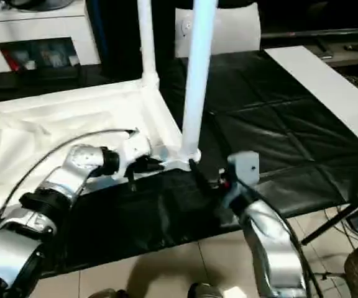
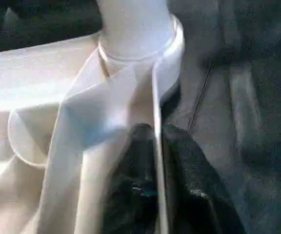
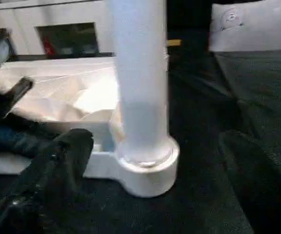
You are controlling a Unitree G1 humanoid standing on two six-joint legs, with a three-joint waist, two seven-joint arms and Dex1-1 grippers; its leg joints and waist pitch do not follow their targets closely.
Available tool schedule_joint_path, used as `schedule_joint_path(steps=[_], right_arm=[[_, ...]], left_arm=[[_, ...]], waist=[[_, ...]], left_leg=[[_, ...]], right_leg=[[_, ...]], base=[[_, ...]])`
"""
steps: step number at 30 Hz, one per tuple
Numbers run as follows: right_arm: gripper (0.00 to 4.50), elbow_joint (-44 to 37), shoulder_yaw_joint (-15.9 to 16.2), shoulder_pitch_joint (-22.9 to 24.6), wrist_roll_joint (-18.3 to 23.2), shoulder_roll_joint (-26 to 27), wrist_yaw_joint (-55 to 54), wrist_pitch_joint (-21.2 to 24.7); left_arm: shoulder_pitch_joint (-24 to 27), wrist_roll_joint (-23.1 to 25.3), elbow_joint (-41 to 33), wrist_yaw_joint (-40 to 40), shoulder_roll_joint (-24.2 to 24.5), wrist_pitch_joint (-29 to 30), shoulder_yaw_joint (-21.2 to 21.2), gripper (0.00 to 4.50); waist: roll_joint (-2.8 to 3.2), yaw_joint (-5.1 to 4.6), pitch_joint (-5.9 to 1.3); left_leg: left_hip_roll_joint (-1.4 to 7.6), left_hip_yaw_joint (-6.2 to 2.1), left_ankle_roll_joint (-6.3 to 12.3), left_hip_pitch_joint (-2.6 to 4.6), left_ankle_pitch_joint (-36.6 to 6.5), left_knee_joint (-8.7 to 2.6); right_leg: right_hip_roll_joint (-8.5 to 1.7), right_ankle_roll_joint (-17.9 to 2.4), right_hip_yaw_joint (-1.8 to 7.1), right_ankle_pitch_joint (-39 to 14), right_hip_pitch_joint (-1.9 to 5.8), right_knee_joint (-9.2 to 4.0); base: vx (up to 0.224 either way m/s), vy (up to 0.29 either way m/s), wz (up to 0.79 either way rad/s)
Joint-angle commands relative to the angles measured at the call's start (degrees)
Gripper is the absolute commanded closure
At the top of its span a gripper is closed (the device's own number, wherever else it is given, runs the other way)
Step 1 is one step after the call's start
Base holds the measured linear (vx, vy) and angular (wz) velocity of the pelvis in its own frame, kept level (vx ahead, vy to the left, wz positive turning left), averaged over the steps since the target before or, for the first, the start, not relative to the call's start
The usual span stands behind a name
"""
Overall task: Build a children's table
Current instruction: Rotate leg to tighten
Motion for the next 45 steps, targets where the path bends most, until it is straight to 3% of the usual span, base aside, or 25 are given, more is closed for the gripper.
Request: schedule_joint_path(steps=[1,3,4,6,8,11,12,13,15,16,17,19,21,22,24,26,27,31,33,36,37,40,42,43,45], right_arm=[[0.00,-5.5,3.3,1.9,1.9,-2.0,4.2,2.1],[0.00,-6.9,4.8,2.5,2.3,-2.8,5.6,2.4],[0.00,-7.2,5.1,2.3,2.7,-2.6,5.5,2.6],[0.00,-7.7,5.7,0.8,4.0,-1.3,5.2,3.8],[0.00,-7.6,5.9,-0.6,4.1,-0.4,4.6,4.2],[0.00,-6.7,5.7,-4.1,4.6,1.4,2.9,5.3],[0.00,-6.2,5.7,-5.6,4.8,2.1,2.2,5.8],[0.00,-5.8,5.7,-6.5,4.9,2.3,1.8,6.1],[0.00,-3.4,5.6,-9.7,4.5,3.0,0.4,6.6],[0.00,-1.6,5.4,-11.7,4.1,3.5,-0.4,6.6],[0.00,0.1,4.9,-13.2,3.5,3.7,-1.4,6.6],[0.00,2.3,4.2,-15.0,2.5,3.8,-3.2,6.9],[0.00,4.8,3.4,-16.7,1.5,3.4,-4.2,6.7],[0.00,6.0,3.0,-17.5,1.2,3.1,-4.5,6.4],[0.00,9.2,1.5,-19.5,0.6,2.3,-5.8,5.5],[0.00,11.3,0.5,-20.9,0.5,1.6,-6.8,4.8],[0.00,12.5,-0.4,-21.8,0.4,1.3,-7.7,4.3],[0.00,18.1,-3.3,-25.1,-0.3,-0.1,-10.9,1.5],[0.00,18.7,-3.5,-25.4,-0.5,-0.3,-11.0,1.1],[0.00,21.8,-4.3,-26.5,-1.3,-1.0,-12.5,-0.6],[0.00,21.9,-4.3,-26.6,-1.3,-1.0,-12.5,-0.7],[0.00,21.1,-3.7,-26.1,-0.7,-0.8,-11.2,-0.5],[0.00,19.7,-2.4,-25.0,0.1,-0.4,-9.5,-0.5],[0.00,17.6,-0.9,-23.4,0.2,-0.1,-8.1,-0.1],[0.00,15.3,0.7,-21.4,0.1,0.1,-7.0,0.3]], left_arm=[[1.7,-4.8,-5.2,-1.1,0.1,1.7,2.9,3.87],[3.5,-7.0,-8.6,-1.7,0.2,3.8,4.1,3.55],[4.6,-8.1,-10.9,-1.9,0.3,4.9,4.7,3.53],[7.7,-11.1,-17.1,-1.8,1.0,9.1,7.0,3.50],[9.6,-11.6,-20.3,-1.3,1.8,11.0,8.0,3.12],[14.3,-11.5,-26.5,1.3,4.5,15.1,9.4,2.98],[16.5,-11.6,-29.2,2.5,5.7,17.1,10.4,2.81],[17.9,-12.0,-31.0,2.9,6.3,18.3,10.9,2.69],[22.9,-13.6,-38.1,4.1,8.0,22.5,12.9,2.68],[25.4,-14.3,-41.7,4.6,8.7,24.1,14.0,2.56],[27.5,-14.8,-44.7,5.2,8.9,25.6,14.7,2.37],[30.4,-15.5,-49.0,5.8,9.0,27.8,15.4,2.24],[33.9,-16.1,-53.8,6.5,9.2,29.9,15.2,2.24],[35.4,-16.3,-55.6,6.7,9.2,30.7,15.1,1.81],[39.0,-16.4,-59.4,7.6,9.2,32.4,14.5,1.80],[41.1,-16.6,-62.1,8.9,9.5,34.2,14.1,1.78],[41.9,-16.1,-62.8,9.5,9.8,34.7,13.8,1.40],[44.2,-12.3,-64.1,12.3,11.5,36.1,12.3,1.21],[44.3,-11.9,-64.2,12.6,11.7,36.2,12.2,0.91],[44.3,-10.5,-64.0,13.7,13.0,36.2,11.2,0.89],[44.3,-10.4,-64.0,13.8,13.1,36.2,11.1,0.68],[43.9,-9.4,-62.9,14.7,13.7,36.0,10.4,0.51],[43.1,-8.0,-62.0,16.1,14.3,36.1,9.6,0.39],[41.8,-6.3,-60.1,17.5,14.4,35.4,9.2,0.05],[39.9,-4.7,-57.5,19.3,14.2,34.3,9.1,0.03]], waist=[[-1.04,0.85,-4.49],[-1.12,0.49,-4.48],[-0.92,0.47,-4.55],[-0.86,0.20,-4.46],[-0.61,0.19,-4.50],[-0.39,-0.24,-4.39],[-0.01,0.03,-4.47],[-0.19,-0.25,-4.32],[-0.08,-0.13,-4.34],[-0.03,-0.32,-4.34],[-0.22,-0.28,-4.28],[0.12,0.01,-4.23],[-0.10,0.19,-4.16],[-0.07,0.22,-4.23],[-0.36,0.02,-4.14],[-0.17,-0.05,-3.92],[-0.24,-0.08,-3.86],[-0.47,-0.13,-3.86],[-0.40,0.01,-3.82],[-0.42,0.07,-3.94],[-0.47,-0.05,-4.02],[-0.52,-0.14,-4.09],[-0.44,-0.11,-4.14],[-0.42,-0.18,-4.13],[-0.46,-0.17,-4.19]], left_leg=[[3.01,-0.92,3.84,0.05,-14.0,-3.55],[3.10,-1.03,3.86,-0.16,-15.6,-3.84],[3.28,-1.06,3.26,0.17,-16.5,-3.89],[3.38,-1.21,2.46,-0.05,-17.4,-3.97],[3.27,-1.11,1.70,0.39,-18.4,-3.91],[3.28,-1.31,0.43,0.10,-19.4,-4.31],[3.33,-1.19,-0.26,0.92,-20.3,-4.11],[3.26,-1.28,-0.54,0.31,-20.1,-4.31],[3.26,-1.27,-1.15,0.71,-20.9,-4.15],[3.32,-1.40,-1.58,0.40,-20.7,-4.30],[3.14,-1.11,-1.53,0.84,-21.2,-4.12],[3.26,-1.11,-2.02,1.10,-21.2,-4.14],[3.19,-1.08,-2.00,1.00,-21.6,-4.27],[3.28,-1.13,-2.21,1.02,-21.7,-4.25],[3.09,-1.10,-2.51,1.12,-23.1,-4.25],[2.98,-1.13,-2.59,1.24,-24.5,-4.26],[2.81,-1.09,-2.67,1.48,-25.4,-4.13],[2.66,-1.49,-2.87,1.36,-26.2,-4.12],[2.45,-1.24,-2.86,1.90,-26.7,-3.83],[2.37,-1.47,-2.68,1.37,-26.4,-3.89],[2.31,-1.51,-2.54,1.28,-26.3,-3.87],[2.26,-1.43,-2.10,1.32,-25.6,-3.69],[2.28,-1.44,-1.97,1.31,-25.4,-3.69],[2.29,-1.49,-1.97,1.19,-25.3,-3.78],[2.16,-1.47,-1.72,1.06,-24.6,-3.75]], right_leg=[[-3.33,-6.8,3.25,-27.3,3.05,-5.05],[-3.00,-7.3,3.22,-25.2,3.02,-4.64],[-3.17,-8.0,3.32,-24.7,2.88,-4.53],[-3.24,-8.7,3.42,-24.7,2.88,-4.38],[-3.03,-8.7,3.49,-25.0,2.58,-4.42],[-2.81,-8.3,3.55,-24.2,2.76,-4.24],[-2.85,-8.3,3.68,-24.4,2.30,-4.25],[-2.76,-8.3,3.67,-24.0,2.65,-4.04],[-2.86,-8.2,3.78,-25.0,2.38,-3.98],[-2.93,-8.4,3.76,-25.2,2.62,-3.76],[-2.64,-8.0,3.82,-26.2,2.12,-4.21],[-2.57,-8.3,3.92,-25.4,1.96,-3.98],[-2.42,-7.9,3.90,-25.6,2.05,-4.06],[-2.45,-7.9,3.94,-25.2,2.06,-3.85],[-2.29,-6.9,3.98,-26.6,1.89,-4.08],[-2.17,-6.1,3.99,-28.5,1.71,-4.40],[-2.07,-5.5,3.99,-29.8,1.44,-4.67],[-1.86,-3.2,3.96,-33.0,1.46,-4.84],[-1.70,-2.7,4.16,-33.6,0.88,-5.23],[-1.67,-2.4,4.21,-33.8,1.29,-5.12],[-1.64,-2.4,4.19,-33.5,1.36,-5.07],[-1.65,-2.8,4.26,-33.2,1.31,-5.05],[-1.57,-3.0,4.24,-32.8,1.32,-4.99],[-1.51,-2.9,4.22,-32.5,1.39,-4.91],[-1.47,-2.5,4.27,-31.9,1.50,-4.97]], base=[[0.000,0.000,0.00],[0.000,0.000,0.00],[0.000,0.000,0.00],[0.000,0.000,0.00],[0.000,0.000,0.00],[0.000,0.000,0.00],[0.000,0.000,0.00],[0.000,0.000,0.00],[0.000,0.000,0.00],[0.000,0.000,0.00],[0.000,0.000,0.00],[0.000,0.000,0.00],[0.000,0.000,0.00],[0.000,0.000,0.00],[0.000,0.000,0.00],[0.000,0.000,0.00],[0.000,0.000,0.00],[0.000,0.000,0.00],[0.000,0.000,0.00],[0.000,0.000,0.00],[0.000,0.000,0.00],[0.000,0.000,0.00],[0.000,0.000,0.00],[0.000,0.000,0.00],[0.000,0.000,0.00]])
